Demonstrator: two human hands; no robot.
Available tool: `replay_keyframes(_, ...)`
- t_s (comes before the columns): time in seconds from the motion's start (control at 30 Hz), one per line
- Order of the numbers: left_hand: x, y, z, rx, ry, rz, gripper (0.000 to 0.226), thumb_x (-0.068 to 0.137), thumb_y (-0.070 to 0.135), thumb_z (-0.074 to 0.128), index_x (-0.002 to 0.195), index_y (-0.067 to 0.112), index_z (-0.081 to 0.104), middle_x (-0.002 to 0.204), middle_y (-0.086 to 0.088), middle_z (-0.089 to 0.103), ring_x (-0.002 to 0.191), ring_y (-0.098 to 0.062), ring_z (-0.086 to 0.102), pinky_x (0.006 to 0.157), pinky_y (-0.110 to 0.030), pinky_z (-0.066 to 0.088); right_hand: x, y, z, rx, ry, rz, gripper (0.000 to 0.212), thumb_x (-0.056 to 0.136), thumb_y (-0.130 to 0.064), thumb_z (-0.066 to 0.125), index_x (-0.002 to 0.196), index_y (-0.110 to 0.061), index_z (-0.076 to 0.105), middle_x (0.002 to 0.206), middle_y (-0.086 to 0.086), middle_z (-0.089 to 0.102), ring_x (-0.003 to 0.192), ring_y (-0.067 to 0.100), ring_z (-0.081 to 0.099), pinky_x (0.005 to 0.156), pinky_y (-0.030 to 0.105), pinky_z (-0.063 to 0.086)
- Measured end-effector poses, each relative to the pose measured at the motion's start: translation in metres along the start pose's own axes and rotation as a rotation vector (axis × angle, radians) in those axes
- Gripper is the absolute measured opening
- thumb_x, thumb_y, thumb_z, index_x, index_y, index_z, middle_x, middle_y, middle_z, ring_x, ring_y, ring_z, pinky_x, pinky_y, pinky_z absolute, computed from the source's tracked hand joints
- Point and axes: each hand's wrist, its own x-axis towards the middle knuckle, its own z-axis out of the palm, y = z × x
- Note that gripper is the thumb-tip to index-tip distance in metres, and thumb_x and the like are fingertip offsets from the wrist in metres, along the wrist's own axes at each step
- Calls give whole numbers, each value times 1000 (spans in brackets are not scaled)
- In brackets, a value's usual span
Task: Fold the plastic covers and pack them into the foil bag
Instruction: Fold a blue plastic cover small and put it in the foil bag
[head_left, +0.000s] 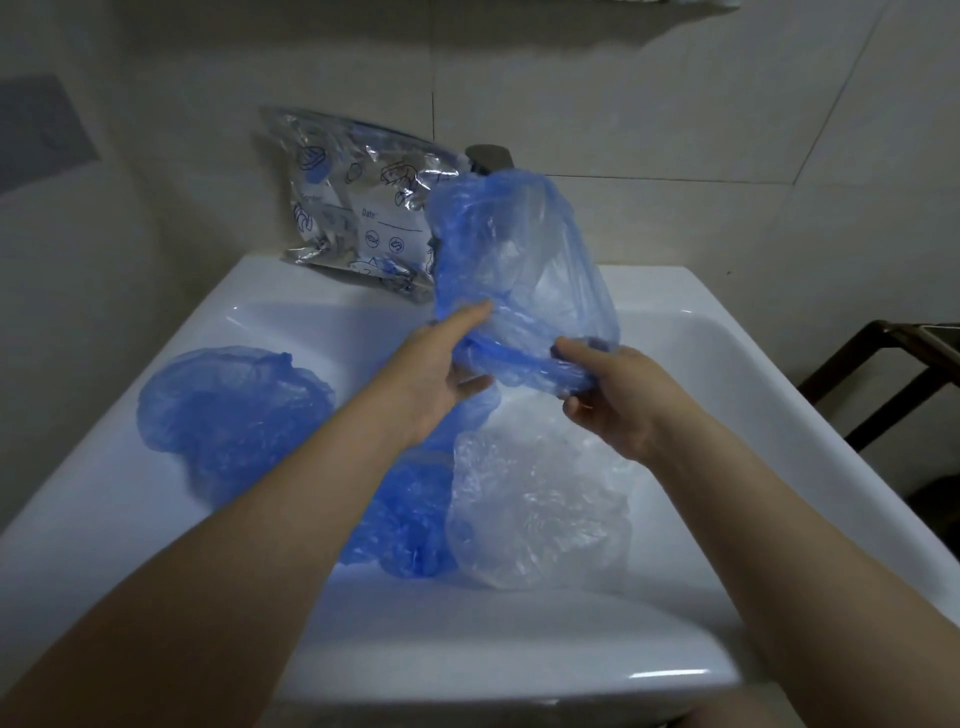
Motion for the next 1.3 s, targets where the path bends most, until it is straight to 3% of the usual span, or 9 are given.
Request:
replay_keyframes(0.27, -6, -7, 0, 350, 77, -3, 4, 93, 17, 55, 89, 18, 56, 80, -2, 65, 54, -11, 66, 37, -13, 36, -7, -4, -5, -306, -138, -3, 16, 89, -28, 59, 100, -15, 61, 84, 2, 70, 73, 16, 67, 57, 21, 53)
replay_keyframes(0.4, -8, -4, 0, 356, 55, 29, 12, 94, 13, 52, 84, 17, 55, 71, -2, 63, 54, -11, 61, 42, -16, 44, -10, -4, -4, -478, -189, -22, 14, 96, -15, 46, 98, -12, 60, 66, 4, 69, 52, 13, 62, 50, 18, 44)
replay_keyframes(0.5, -6, -2, -3, 535, 63, 14, 17, 95, 18, 50, 78, 17, 52, 41, 5, 55, 36, -6, 47, 39, -15, 34, -4, -2, -3, -292, -193, -61, 24, 97, -5, 36, 103, -10, 58, 52, 2, 56, 45, 13, 50, 48, 19, 39)
replay_keyframes(0.63, -6, 3, -4, 79, -47, -49, 18, 97, 13, 43, 82, 19, 50, 40, 7, 43, 34, -3, 35, 34, -11, 27, -2, -6, -5, 213, -229, 98, 24, 95, -6, 33, 99, -12, 56, 47, -1, 43, 38, 9, 38, 39, 14, 31)
replay_keyframes(0.77, -10, 5, 0, -240, -94, -110, 27, 97, 8, 37, 73, 14, 48, 46, 4, 50, 39, -6, 45, 45, -15, 40, -2, -9, -5, 306, -159, 127, 28, 89, -6, 33, 87, -6, 60, 50, 1, 54, 41, 10, 49, 41, 14, 35)
replay_keyframes(0.9, -11, 8, -3, -338, -100, -145, 24, 91, 10, 42, 76, 5, 59, 61, -2, 65, 54, -11, 62, 66, -23, 44, -3, -13, -8, 310, -265, 118, 27, 68, -25, 62, 77, -3, 74, 78, 6, 73, 68, 14, 71, 57, 18, 53)
replay_keyframes(1.0, -9, 7, -3, -205, -106, -78, 17, 92, 6, 47, 81, 8, 60, 67, 1, 69, 65, -8, 68, 69, -20, 47, -1, -9, -8, 263, -312, 65, 29, 69, -21, 64, 93, -6, 68, 90, 3, 74, 79, 11, 71, 66, 19, 56)
replay_keyframes(1.17, -5, -4, -4, 9, -25, -84, 11, 93, 11, 53, 83, 14, 57, 59, 6, 66, 60, -6, 67, 55, -18, 50, 2, -3, -7, 30, -181, -3, 13, 94, -9, 48, 93, -10, 61, 75, -3, 73, 67, 6, 68, 57, 14, 51)
replay_keyframes(1.3, 0, -8, -6, 153, 13, -54, 7, 92, 14, 56, 87, 18, 56, 83, 3, 64, 77, -11, 64, 73, -25, 47, 4, -4, -12, -107, -20, -90, 5, 91, -16, 56, 89, -16, 60, 81, -1, 66, 78, 13, 63, 64, 22, 48)
